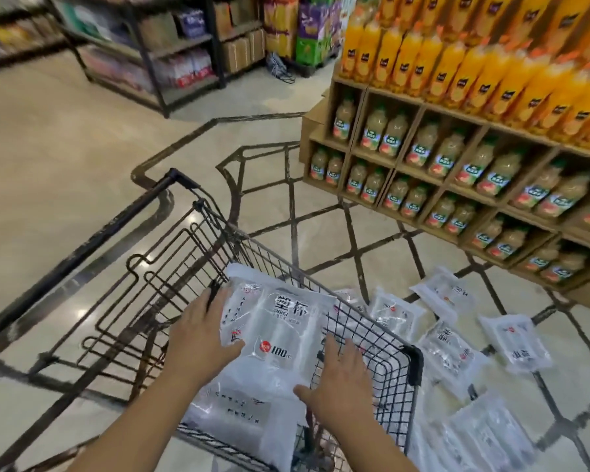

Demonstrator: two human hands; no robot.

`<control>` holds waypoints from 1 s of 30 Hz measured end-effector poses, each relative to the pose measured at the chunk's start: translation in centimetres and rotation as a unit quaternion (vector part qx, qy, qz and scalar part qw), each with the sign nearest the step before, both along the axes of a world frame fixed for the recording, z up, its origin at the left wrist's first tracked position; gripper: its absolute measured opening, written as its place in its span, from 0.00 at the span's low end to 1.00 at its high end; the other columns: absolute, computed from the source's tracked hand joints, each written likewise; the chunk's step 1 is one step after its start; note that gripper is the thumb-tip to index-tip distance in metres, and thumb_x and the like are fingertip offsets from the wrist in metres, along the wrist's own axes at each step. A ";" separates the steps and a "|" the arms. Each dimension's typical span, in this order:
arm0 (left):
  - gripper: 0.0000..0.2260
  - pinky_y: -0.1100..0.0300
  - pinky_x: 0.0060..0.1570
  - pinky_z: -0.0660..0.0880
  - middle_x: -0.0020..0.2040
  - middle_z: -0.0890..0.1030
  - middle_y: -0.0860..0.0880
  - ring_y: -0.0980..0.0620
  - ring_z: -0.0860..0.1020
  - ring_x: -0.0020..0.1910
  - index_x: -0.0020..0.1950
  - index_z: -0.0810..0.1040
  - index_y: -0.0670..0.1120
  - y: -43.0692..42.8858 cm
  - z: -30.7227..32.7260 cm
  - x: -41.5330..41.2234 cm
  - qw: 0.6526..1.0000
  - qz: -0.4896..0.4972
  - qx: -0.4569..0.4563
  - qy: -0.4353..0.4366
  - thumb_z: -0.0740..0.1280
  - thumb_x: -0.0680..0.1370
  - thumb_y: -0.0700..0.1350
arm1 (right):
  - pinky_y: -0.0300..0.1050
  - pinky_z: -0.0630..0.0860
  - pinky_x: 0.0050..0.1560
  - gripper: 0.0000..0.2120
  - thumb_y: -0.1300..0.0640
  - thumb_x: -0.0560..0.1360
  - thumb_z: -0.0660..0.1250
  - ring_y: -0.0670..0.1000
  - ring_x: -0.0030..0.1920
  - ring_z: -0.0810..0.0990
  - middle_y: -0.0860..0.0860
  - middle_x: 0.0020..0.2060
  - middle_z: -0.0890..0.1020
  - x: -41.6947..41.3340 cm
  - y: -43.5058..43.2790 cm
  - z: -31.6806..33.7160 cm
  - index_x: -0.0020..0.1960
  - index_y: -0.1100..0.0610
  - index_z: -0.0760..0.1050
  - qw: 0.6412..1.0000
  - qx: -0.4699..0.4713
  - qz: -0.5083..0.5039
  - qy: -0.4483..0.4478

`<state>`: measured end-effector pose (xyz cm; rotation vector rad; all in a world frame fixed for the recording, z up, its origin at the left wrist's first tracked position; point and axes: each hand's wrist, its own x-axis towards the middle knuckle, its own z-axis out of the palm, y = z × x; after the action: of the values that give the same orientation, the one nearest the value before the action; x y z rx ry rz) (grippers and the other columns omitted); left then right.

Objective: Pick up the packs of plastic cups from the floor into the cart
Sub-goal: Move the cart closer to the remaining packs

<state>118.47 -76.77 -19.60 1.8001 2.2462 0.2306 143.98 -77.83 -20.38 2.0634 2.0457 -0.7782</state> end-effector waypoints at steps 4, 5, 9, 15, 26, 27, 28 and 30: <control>0.48 0.41 0.73 0.58 0.81 0.47 0.47 0.42 0.50 0.79 0.79 0.36 0.58 -3.0 1.7 -1.5 0.996 0.054 -0.016 0.064 0.61 0.71 0.72 | 0.62 0.47 0.77 0.53 0.29 0.72 0.63 0.63 0.79 0.40 0.58 0.79 0.36 -1.3 1.7 2.3 0.79 0.47 0.32 0.994 0.034 0.099 0.007; 0.47 0.40 0.74 0.57 0.81 0.48 0.47 0.43 0.50 0.79 0.79 0.36 0.58 -4.1 2.2 -2.1 0.994 0.076 -0.017 0.073 0.62 0.72 0.72 | 0.62 0.47 0.77 0.52 0.28 0.72 0.62 0.63 0.79 0.40 0.58 0.79 0.36 -2.0 2.0 2.8 0.79 0.47 0.33 0.991 0.048 0.122 0.003; 0.46 0.40 0.74 0.54 0.81 0.51 0.47 0.43 0.50 0.79 0.80 0.40 0.57 -9.5 4.6 -5.2 0.976 0.190 -0.011 0.110 0.63 0.72 0.70 | 0.62 0.49 0.76 0.53 0.27 0.71 0.62 0.63 0.79 0.42 0.60 0.79 0.40 -7.1 2.1 4.5 0.80 0.50 0.36 0.977 0.081 0.193 0.032; 0.45 0.39 0.72 0.57 0.79 0.57 0.47 0.41 0.55 0.77 0.80 0.47 0.59 -21.4 5.3 -13.5 0.937 0.321 0.004 0.140 0.65 0.70 0.69 | 0.58 0.51 0.77 0.52 0.28 0.72 0.62 0.62 0.79 0.44 0.59 0.79 0.41 -17.7 -2.4 5.9 0.81 0.50 0.38 0.930 0.116 0.343 0.054; 0.43 0.35 0.73 0.53 0.80 0.52 0.47 0.40 0.49 0.78 0.80 0.45 0.59 -41.5 2.2 -32.6 0.889 0.443 -0.060 0.102 0.63 0.71 0.69 | 0.57 0.52 0.77 0.52 0.26 0.72 0.59 0.62 0.79 0.44 0.58 0.80 0.42 -43.9 -15.7 4.7 0.80 0.52 0.36 0.845 0.109 0.524 0.006; 0.43 0.35 0.72 0.55 0.80 0.53 0.46 0.39 0.50 0.78 0.80 0.46 0.59 -42.9 2.0 -34.6 0.884 0.449 -0.073 0.105 0.62 0.71 0.69 | 0.57 0.53 0.77 0.52 0.27 0.72 0.61 0.62 0.79 0.44 0.58 0.80 0.43 -46.6 -17.0 4.6 0.80 0.51 0.37 0.841 0.102 0.531 0.006; 0.43 0.34 0.70 0.56 0.80 0.55 0.46 0.38 0.52 0.77 0.80 0.47 0.59 -44.3 2.0 -36.5 0.879 0.456 -0.085 0.109 0.62 0.70 0.70 | 0.57 0.54 0.77 0.53 0.27 0.71 0.62 0.61 0.79 0.45 0.57 0.80 0.43 -49.1 -18.2 4.3 0.80 0.51 0.37 0.838 0.099 0.536 0.006; 0.44 0.32 0.67 0.60 0.79 0.59 0.44 0.36 0.56 0.76 0.80 0.52 0.58 -46.7 1.9 -40.3 0.871 0.469 -0.104 0.106 0.63 0.68 0.70 | 0.57 0.56 0.77 0.53 0.29 0.71 0.63 0.61 0.79 0.46 0.57 0.80 0.44 -54.1 -19.7 3.9 0.80 0.51 0.37 0.834 0.108 0.542 -0.003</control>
<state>78.19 -123.42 -17.69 0.5211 2.9835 -0.0532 89.86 -97.49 -16.51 0.6150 2.8106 -0.3030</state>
